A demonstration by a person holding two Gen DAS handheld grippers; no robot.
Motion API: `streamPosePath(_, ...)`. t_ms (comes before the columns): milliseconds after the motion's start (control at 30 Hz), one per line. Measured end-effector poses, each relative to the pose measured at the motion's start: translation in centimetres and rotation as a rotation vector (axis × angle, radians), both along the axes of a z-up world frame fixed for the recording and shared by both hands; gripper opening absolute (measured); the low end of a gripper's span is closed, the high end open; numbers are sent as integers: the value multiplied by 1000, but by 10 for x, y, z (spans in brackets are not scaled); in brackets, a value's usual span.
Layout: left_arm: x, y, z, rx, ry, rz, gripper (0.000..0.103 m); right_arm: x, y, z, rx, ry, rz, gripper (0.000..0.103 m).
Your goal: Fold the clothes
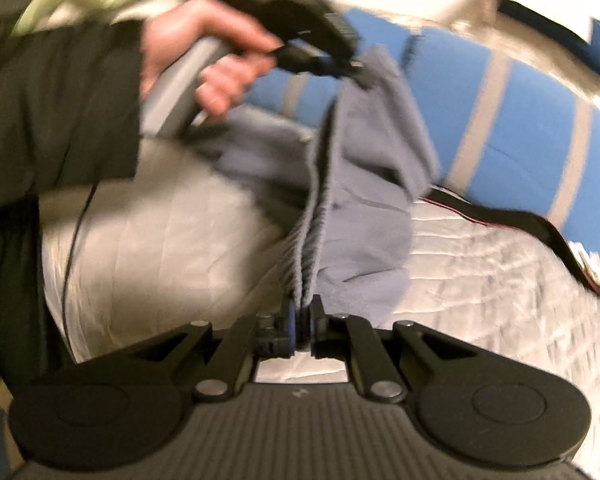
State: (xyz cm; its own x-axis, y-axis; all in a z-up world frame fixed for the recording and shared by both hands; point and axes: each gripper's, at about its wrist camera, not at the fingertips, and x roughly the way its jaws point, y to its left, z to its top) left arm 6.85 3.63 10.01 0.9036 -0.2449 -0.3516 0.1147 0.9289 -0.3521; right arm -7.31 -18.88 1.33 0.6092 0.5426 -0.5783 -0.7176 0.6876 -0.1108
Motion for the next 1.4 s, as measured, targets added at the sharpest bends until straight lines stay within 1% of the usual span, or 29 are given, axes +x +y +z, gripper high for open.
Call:
streamPosePath(67, 2, -17, 18, 27, -14, 2, 9, 6, -18, 15, 62, 27, -48, 7)
streamPosePath(200, 8, -56, 54, 64, -67, -23, 9, 21, -64, 43, 171, 63, -159, 7)
streamPosePath(333, 20, -107, 88, 123, -121, -55, 9, 35, -114, 67, 278, 104, -246, 7)
streamPosePath(433, 32, -144, 101, 171, -148, -74, 9, 44, -143, 80, 324, 117, -298, 7)
streamPosePath(567, 49, -190, 108, 223, -169, -109, 9, 53, -173, 87, 355, 129, -365, 7)
streamPosePath(700, 65, -227, 103, 249, -162, -142, 9, 69, -207, 82, 403, 191, -443, 7)
streamPosePath(800, 78, -251, 92, 281, -159, -162, 9, 82, -234, 75, 459, 277, -491, 7)
streamPosePath(900, 92, -272, 78, 303, -153, -180, 9, 91, -256, 66, 475, 326, -534, 7)
streamPosePath(1067, 118, -305, 57, 318, -134, -217, 9, 101, -286, 56, 490, 377, -597, 7)
streamPosePath(1167, 135, -328, 42, 345, -125, -247, 9, 109, -306, 51, 501, 398, -644, 7)
streamPosePath(1233, 148, -342, 30, 364, -107, -269, 9, 115, -319, 45, 514, 425, -668, 7)
streamPosePath(1400, 181, -372, -6, 385, -27, -312, 9, 136, -341, 19, 520, 496, -719, 7)
